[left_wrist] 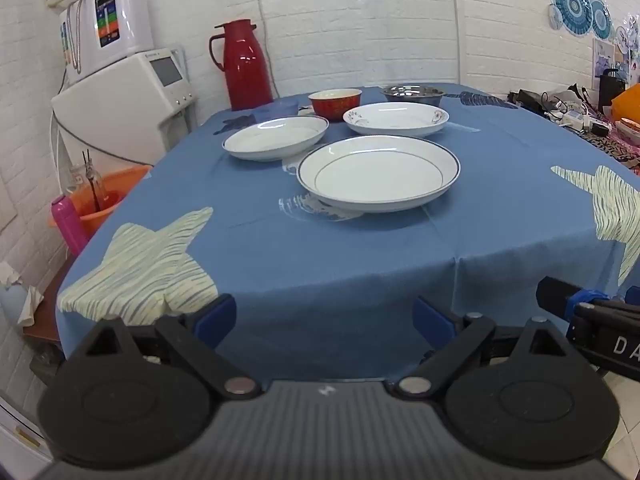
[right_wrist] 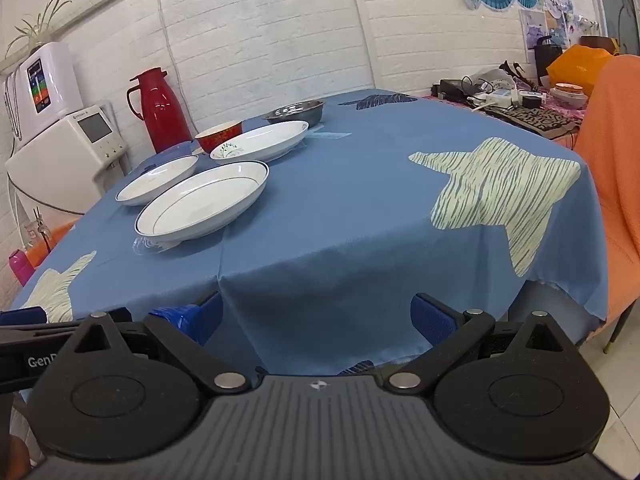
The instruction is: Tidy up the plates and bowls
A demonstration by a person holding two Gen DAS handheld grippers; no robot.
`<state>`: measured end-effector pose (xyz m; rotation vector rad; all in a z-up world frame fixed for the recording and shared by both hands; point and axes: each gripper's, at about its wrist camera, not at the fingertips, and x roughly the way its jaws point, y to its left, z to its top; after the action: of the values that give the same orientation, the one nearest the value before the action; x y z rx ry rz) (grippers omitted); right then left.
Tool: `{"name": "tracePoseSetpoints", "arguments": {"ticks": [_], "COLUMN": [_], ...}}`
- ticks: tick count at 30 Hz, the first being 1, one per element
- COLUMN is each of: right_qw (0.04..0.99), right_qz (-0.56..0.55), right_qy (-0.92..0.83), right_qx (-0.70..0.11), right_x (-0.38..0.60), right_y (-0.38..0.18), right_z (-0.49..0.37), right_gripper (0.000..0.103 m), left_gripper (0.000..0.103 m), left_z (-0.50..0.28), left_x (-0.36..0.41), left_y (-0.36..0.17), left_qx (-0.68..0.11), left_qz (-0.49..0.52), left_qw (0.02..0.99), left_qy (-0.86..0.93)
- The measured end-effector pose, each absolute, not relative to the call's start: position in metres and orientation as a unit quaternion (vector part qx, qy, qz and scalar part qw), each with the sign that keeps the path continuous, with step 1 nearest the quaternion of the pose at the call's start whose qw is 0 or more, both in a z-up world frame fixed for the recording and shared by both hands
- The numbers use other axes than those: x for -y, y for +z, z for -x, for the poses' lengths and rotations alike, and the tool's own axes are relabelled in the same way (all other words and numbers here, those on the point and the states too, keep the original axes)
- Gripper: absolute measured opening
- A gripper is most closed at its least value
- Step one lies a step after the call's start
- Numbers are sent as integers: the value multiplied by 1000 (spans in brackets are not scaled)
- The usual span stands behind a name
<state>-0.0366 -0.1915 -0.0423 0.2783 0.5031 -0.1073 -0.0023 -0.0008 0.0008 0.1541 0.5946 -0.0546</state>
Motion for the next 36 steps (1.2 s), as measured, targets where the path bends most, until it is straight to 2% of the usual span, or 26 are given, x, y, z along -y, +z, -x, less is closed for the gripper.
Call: {"name": "tracePoseSetpoints", "arguments": {"ticks": [12,19,26,31,36], "right_qw": [960,974,975,982,977], "right_qz": [-137,-154,-147,-98,-125], "right_qy": [-55,-24,-40,-46,-13], "right_qx": [-237,-162,-164,-158,-170], "right_x": [185,185,186,179,181], "right_y": [-28,-17,-22,-23,-24], "right_z": [51,71,64,65,65], "right_gripper": [88,88,88,88,88], "left_gripper": [94,94,94,94,94], "left_z": [2,5,7,6,7], "left_x": [-2,-3,-6,-6,-5], "left_y": [-2,0,2,1,1], "left_qx": [-294,-281,-266,-274,-278], "left_qz": [-62,-59,-60,-57,-55], "left_qw": [953,957,962,960,958], "left_qy": [-40,-37,-19,-23,-31]}}
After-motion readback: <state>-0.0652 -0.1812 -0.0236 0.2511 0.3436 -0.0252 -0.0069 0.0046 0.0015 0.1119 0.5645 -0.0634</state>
